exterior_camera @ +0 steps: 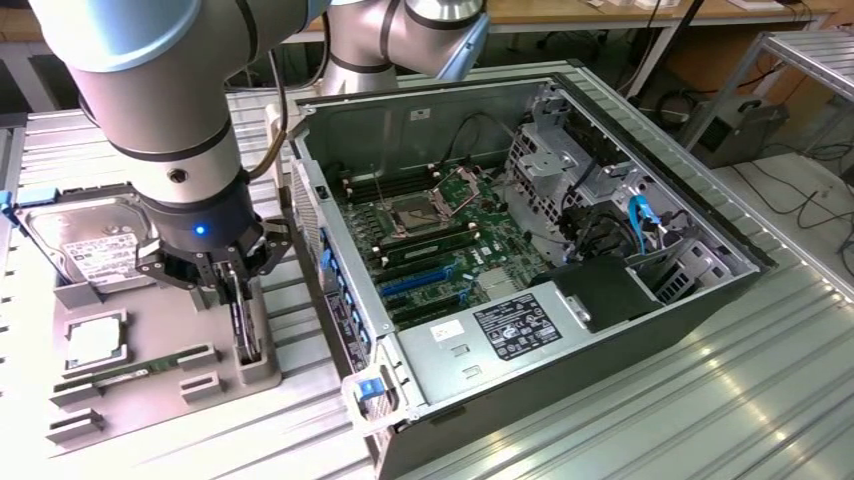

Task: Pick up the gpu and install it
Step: 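Pick up the gpu and move the gpu toward the slot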

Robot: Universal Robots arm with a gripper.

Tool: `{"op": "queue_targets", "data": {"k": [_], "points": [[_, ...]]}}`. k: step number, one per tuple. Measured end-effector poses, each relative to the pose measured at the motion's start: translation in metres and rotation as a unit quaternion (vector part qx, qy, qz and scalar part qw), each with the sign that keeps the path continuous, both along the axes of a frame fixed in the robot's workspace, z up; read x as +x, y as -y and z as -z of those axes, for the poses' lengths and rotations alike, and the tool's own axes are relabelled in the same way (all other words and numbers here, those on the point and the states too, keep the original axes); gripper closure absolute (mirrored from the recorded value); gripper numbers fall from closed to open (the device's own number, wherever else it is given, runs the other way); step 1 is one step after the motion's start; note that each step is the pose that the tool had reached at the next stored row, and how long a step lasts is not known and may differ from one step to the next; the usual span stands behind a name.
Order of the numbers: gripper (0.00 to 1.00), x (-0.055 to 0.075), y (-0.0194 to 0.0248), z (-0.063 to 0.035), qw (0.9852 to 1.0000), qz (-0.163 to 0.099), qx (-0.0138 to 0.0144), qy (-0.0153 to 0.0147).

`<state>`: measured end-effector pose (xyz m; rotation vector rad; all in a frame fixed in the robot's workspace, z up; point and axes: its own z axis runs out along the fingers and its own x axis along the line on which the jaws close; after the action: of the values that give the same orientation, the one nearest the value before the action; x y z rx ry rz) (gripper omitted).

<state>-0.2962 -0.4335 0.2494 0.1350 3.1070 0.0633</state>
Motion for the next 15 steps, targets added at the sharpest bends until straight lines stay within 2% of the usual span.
{"op": "queue_targets", "data": {"k": [2, 9, 11, 15], "points": [[0.74, 0.0, 0.0, 0.0, 1.0, 0.0, 0.0002, -0.0012], [0.74, 0.0005, 0.0, -0.0007, 0.9999, -0.008, 0.0002, -0.01], [0.74, 0.0006, 0.0, -0.0009, 0.9999, -0.009, 0.0002, -0.0111], [0.74, 0.0007, 0.0, -0.0009, 0.9999, -0.013, 0.0007, -0.0111]]}}
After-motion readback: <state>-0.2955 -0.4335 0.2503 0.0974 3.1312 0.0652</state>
